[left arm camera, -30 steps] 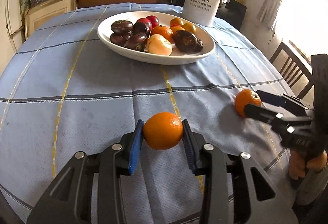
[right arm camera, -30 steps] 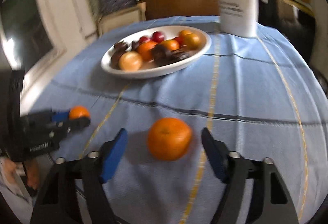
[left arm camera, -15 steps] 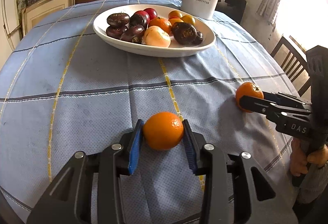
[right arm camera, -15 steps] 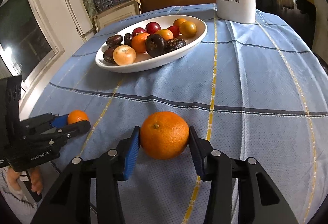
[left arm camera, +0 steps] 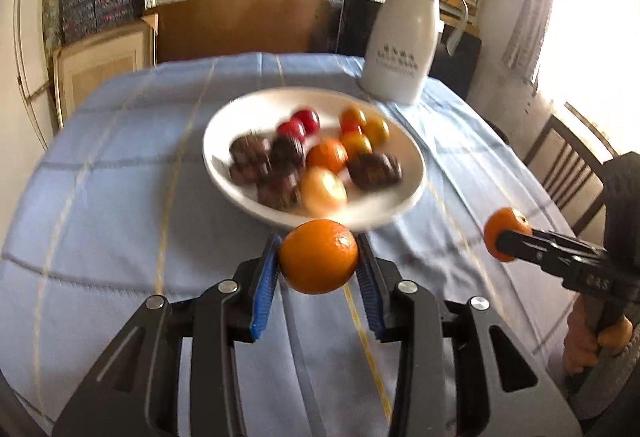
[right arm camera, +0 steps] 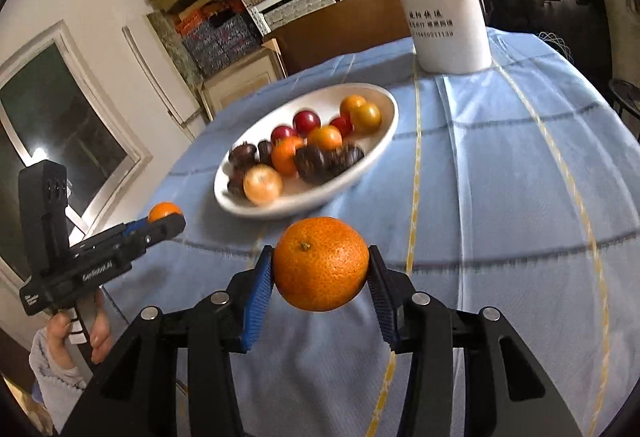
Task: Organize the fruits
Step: 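Lower both oranges onto the plate and open both tools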
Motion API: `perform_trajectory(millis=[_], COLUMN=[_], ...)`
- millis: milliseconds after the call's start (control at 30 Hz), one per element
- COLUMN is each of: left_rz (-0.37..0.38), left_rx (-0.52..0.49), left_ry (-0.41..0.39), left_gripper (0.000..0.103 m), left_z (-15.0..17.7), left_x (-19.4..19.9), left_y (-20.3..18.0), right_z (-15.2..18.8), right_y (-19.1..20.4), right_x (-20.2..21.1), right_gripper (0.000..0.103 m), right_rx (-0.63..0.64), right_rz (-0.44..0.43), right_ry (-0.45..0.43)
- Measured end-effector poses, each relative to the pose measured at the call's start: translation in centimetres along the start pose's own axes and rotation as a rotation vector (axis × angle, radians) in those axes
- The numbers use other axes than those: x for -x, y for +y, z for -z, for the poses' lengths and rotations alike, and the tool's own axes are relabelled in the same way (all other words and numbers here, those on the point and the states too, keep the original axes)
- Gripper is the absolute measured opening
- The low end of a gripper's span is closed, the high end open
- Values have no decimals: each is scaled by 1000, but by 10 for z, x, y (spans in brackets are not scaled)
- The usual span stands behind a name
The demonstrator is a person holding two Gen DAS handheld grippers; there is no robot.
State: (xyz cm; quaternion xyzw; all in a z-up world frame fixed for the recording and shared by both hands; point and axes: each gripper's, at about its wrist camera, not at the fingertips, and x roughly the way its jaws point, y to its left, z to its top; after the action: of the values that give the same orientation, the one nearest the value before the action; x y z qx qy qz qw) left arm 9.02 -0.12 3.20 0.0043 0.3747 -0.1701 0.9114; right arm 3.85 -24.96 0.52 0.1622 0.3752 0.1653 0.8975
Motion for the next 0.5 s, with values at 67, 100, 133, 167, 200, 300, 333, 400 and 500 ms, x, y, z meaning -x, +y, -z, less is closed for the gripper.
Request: perform_trajectory(millis=[67, 100, 133, 167, 200, 300, 333, 400, 500], left_rz=[-10, -14, -16, -19, -24, -34, -36, -36, -33], left_rx=[4, 9, 11, 14, 19, 39, 50, 76, 102], left_ry=[-14, -20, -22, -22, -23, -23, -22, -17, 1], left_gripper=[37, 37, 37, 37, 37, 37, 37, 37, 37], left_z=[-17, -26, -33, -40, -48, -69, -74, -87, -99], left_x=[-2, -6, -9, -12, -18, -35, -42, -55, -77], left_y=[4, 5, 7, 8, 10, 18, 21, 29, 41], right_z=[-19, -25, -37, -45, -53, -73, -82, -94, -110], right_y=[4, 6, 9, 11, 12, 17, 20, 24, 30], right_x=[-1, -2, -4, -6, -9, -23, -32, -47, -73], right_gripper=[46, 46, 46, 46, 46, 46, 46, 46, 46], right_rx=[14, 19, 19, 17, 13, 5, 1, -1, -2], right_rz=[15, 16, 10, 5, 1, -6, -8, -10, -10], right_ry=[-14, -18, -24, -27, -30, -27, -19, -9, 7])
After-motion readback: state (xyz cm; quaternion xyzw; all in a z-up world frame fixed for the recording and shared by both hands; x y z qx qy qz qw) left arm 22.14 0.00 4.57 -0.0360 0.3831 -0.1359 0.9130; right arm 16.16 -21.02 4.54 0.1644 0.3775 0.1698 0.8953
